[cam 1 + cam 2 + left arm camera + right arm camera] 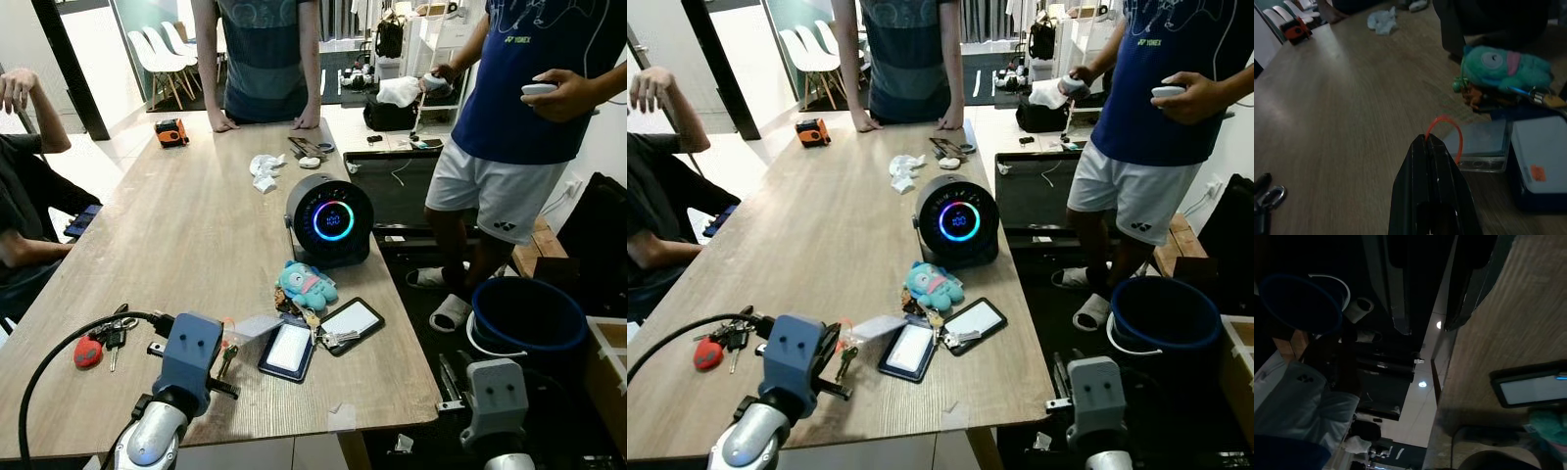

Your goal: Hang keys on a hook

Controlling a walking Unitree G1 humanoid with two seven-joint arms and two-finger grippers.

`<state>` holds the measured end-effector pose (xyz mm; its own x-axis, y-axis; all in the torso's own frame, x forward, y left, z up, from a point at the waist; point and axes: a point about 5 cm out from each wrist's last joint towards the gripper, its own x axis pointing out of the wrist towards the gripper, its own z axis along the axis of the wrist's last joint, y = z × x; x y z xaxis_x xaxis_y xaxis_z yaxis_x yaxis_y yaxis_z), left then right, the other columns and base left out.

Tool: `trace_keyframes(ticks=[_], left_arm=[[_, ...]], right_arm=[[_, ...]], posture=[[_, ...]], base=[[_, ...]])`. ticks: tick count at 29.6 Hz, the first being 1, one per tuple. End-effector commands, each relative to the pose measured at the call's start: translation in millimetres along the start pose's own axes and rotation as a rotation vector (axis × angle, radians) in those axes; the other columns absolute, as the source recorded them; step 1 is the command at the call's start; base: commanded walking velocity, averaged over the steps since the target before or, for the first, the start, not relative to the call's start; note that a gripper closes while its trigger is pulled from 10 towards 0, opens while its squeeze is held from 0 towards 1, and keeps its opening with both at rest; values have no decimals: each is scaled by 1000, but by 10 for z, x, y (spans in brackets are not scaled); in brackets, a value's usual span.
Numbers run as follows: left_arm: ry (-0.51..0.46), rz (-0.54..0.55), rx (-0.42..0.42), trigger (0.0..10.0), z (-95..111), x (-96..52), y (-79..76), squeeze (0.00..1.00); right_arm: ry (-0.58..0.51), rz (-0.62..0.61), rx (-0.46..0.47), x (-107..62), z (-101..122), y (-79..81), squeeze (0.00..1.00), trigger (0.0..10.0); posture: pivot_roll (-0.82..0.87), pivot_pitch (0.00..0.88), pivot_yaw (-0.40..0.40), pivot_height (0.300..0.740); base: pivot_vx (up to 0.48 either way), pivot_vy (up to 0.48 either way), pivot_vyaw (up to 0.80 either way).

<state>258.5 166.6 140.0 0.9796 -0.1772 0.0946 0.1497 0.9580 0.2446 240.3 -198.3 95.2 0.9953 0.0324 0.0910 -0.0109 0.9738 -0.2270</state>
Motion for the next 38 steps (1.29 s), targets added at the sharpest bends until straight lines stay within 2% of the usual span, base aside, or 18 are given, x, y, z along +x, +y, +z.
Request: trace_keyframes(ticks=[1,17,38], left_arm=[[16,11,14,10000,-16,-43,27,0],[25,3,-19,10000,-5,-17,-5,0],[31,16,-9,10000,-7,-13,-42,0]], right_arm=[[13,23,2,-22,-8,67,0,10000],[3,37,51,-22,79,153,0,10000],[15,45,74,4,77,193,0,10000]], posture=[[43,101,85,740],[29,111,91,740],[37,111,86,740]], base=[[0,0,0],[0,0,0],[0,0,0]])
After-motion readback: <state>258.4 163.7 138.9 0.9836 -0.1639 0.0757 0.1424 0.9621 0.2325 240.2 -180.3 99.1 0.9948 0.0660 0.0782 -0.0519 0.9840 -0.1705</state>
